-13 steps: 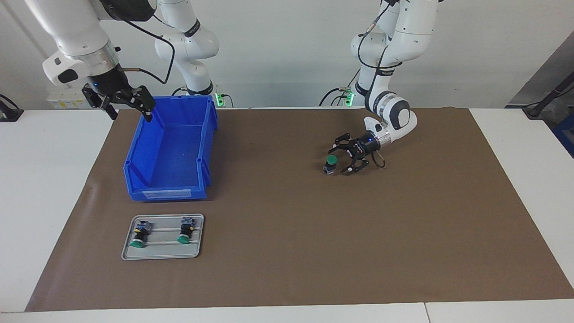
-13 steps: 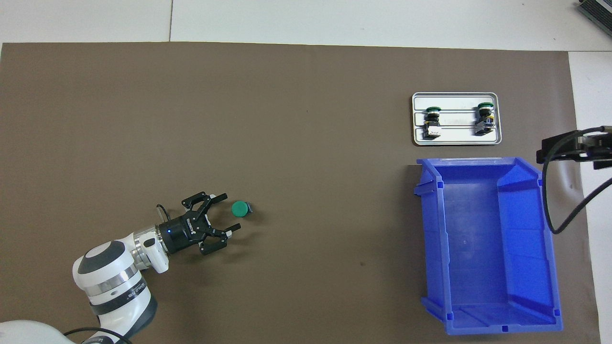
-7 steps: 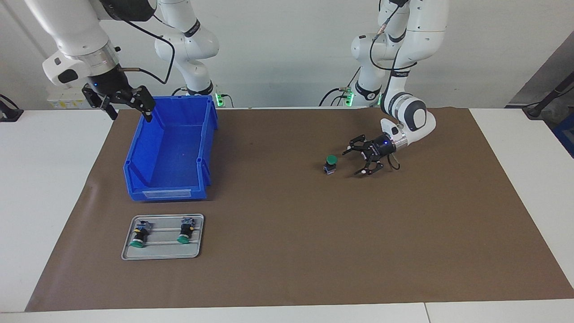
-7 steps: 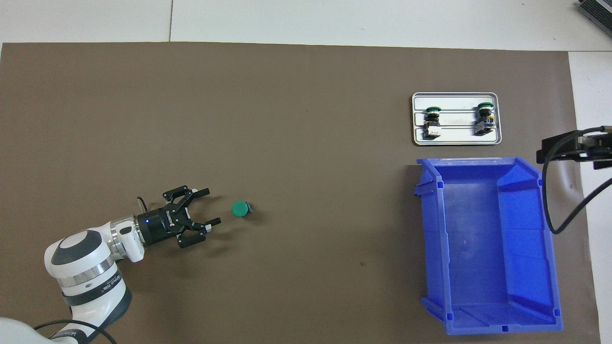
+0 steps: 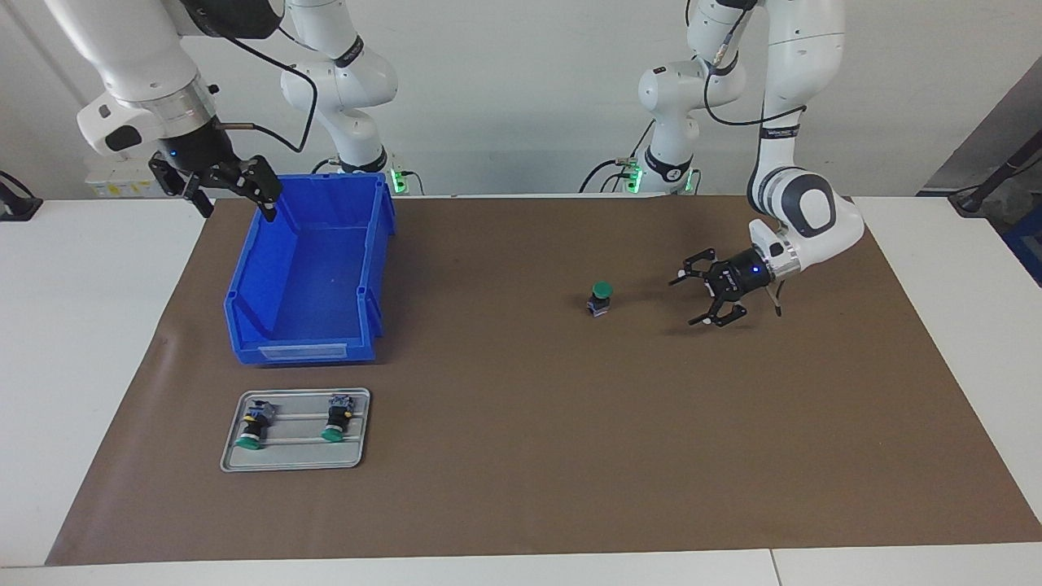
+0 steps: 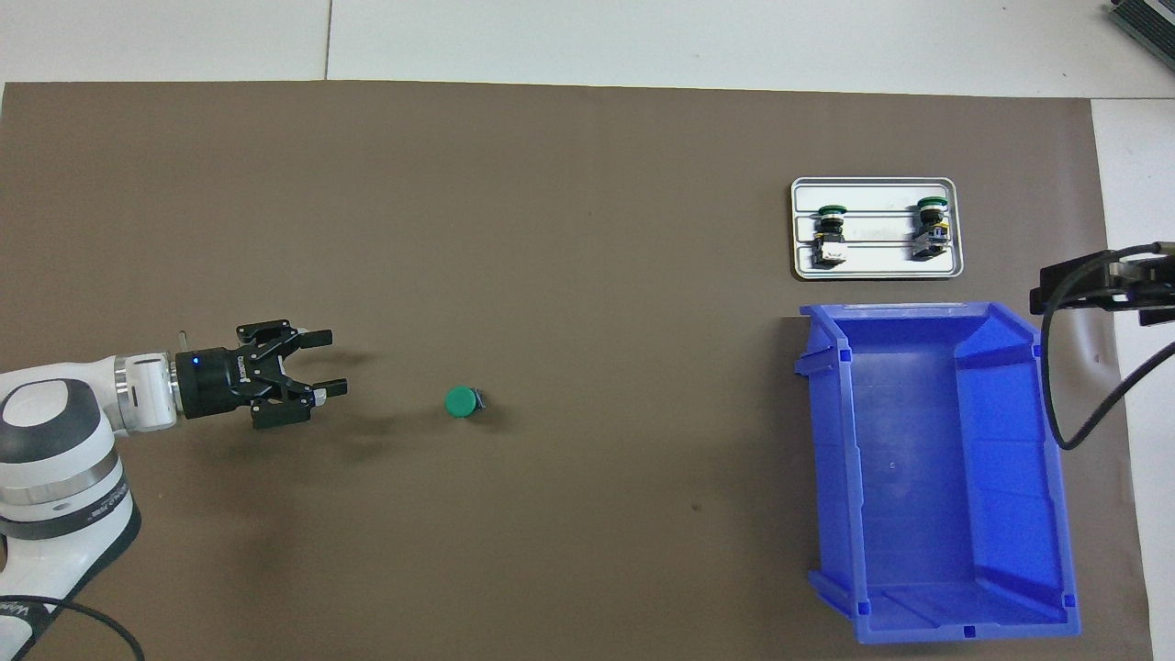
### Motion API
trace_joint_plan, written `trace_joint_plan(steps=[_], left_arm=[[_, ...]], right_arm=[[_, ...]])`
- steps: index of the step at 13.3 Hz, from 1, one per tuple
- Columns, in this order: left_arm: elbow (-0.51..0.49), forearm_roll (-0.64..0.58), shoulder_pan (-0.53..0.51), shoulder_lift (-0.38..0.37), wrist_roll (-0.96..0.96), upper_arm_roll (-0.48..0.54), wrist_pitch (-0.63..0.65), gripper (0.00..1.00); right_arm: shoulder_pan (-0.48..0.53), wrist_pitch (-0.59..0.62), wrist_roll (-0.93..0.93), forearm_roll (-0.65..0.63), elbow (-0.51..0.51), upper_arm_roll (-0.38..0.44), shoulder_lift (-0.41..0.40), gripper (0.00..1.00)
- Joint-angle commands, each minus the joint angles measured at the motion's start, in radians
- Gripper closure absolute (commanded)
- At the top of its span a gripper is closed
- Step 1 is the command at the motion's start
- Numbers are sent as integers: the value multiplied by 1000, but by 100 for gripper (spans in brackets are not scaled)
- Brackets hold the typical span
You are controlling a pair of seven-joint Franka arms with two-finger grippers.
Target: Place and press button with both arms
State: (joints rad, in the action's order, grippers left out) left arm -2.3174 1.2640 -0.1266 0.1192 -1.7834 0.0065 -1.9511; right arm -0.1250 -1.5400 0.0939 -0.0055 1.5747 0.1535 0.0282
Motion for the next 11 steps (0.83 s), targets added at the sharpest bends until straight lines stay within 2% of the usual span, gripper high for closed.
trace_joint_plan(steps=[1, 4, 9, 10, 11], left_arm=[[56, -191, 12, -84, 325, -10, -17, 12], [145, -412, 66, -127, 630, -20, -17, 15], [200, -647, 217, -150, 996, -25, -41, 21], [207, -700, 264, -147, 1074, -23, -55, 31], [205, -769, 310, -144, 1146, -25, -95, 44]], right_arm=[[8, -17, -39, 7, 30, -3, 24, 0], [10, -17, -56, 7, 30, -3, 24, 0], [12, -17, -52, 7, 30, -3, 24, 0], [12, -17, -52, 7, 30, -3, 24, 0], [12, -17, -52, 9, 30, -2, 24, 0]])
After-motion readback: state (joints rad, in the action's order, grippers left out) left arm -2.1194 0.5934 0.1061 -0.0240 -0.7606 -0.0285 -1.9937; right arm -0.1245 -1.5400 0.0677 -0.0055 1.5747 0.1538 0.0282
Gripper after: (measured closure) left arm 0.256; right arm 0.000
